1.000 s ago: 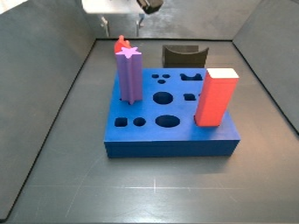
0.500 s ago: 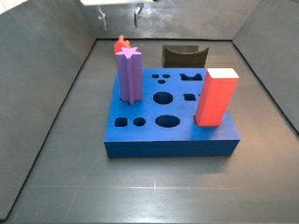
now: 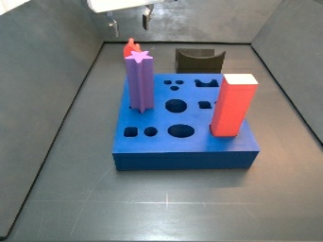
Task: Pick up the 3 prong object. Move up. Rotate the 3 prong object. Place the 3 prong object on the fixture. Regrasp the 3 prong object. Move to above the board. Insert the 3 prong object.
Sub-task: Rotate the 3 prong object.
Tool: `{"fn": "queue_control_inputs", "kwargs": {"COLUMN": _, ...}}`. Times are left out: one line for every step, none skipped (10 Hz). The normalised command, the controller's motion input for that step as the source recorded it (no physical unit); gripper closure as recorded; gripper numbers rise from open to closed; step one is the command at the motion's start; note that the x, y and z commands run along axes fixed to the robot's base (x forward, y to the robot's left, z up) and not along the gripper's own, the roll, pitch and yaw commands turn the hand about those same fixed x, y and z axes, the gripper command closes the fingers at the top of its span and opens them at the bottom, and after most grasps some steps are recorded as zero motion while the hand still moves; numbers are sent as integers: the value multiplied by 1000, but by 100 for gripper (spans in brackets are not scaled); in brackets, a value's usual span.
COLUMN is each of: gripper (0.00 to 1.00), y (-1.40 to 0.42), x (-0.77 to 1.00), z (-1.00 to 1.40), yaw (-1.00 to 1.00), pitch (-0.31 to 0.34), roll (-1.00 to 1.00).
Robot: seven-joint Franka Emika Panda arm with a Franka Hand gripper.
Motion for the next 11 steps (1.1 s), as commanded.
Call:
{"fn": "queue_control_inputs", "kwargs": {"gripper": 0, "y": 0, "x": 37, "z": -45, "yaw": 1000, "pitch": -6, "roll": 2}}
{"fn": "queue_control_inputs", "kwargs": {"gripper": 0, "y": 0, "x": 38, "z": -43, "yaw": 1000, "pitch": -6, "roll": 2}}
{"fn": "queue_control_inputs", "kwargs": {"gripper": 0, "y": 0, "x": 39, "z": -41, "yaw": 1000, "pitch": -6, "roll": 2}}
{"fn": "queue_control_inputs", "kwargs": {"gripper": 0, "y": 0, "x": 40, "z": -40, "yaw": 1000, "pitch": -6, "roll": 2}}
{"fn": "queue_control_inputs", "kwargs": {"gripper": 0, "y": 1, "x": 41, "z": -38, "yaw": 1000, "pitch": -7, "roll": 2}}
{"fn": "queue_control_inputs", "kwargs": {"gripper": 0, "y": 1, "x": 41, "z": -38, "yaw": 1000, "pitch": -7, "roll": 2}}
{"fn": "queue_control_inputs", "kwargs": {"gripper": 0, "y": 1, "x": 41, "z": -37, "yaw": 1000, "pitch": -7, "roll": 2}}
{"fn": "queue_control_inputs", "kwargs": {"gripper": 0, "y": 1, "x": 41, "z": -37, "yaw": 1000, "pitch": -7, "roll": 2}}
{"fn": "queue_control_inputs", "kwargs": {"gripper": 0, "y": 1, "x": 42, "z": -36, "yaw": 1000, "pitch": -8, "roll": 2}}
{"fn": "queue_control_inputs", "kwargs": {"gripper": 0, "y": 1, "x": 42, "z": -36, "yaw": 1000, "pitch": -8, "roll": 2}}
{"fn": "queue_control_inputs", "kwargs": {"gripper": 0, "y": 1, "x": 42, "z": -36, "yaw": 1000, "pitch": -8, "roll": 2}}
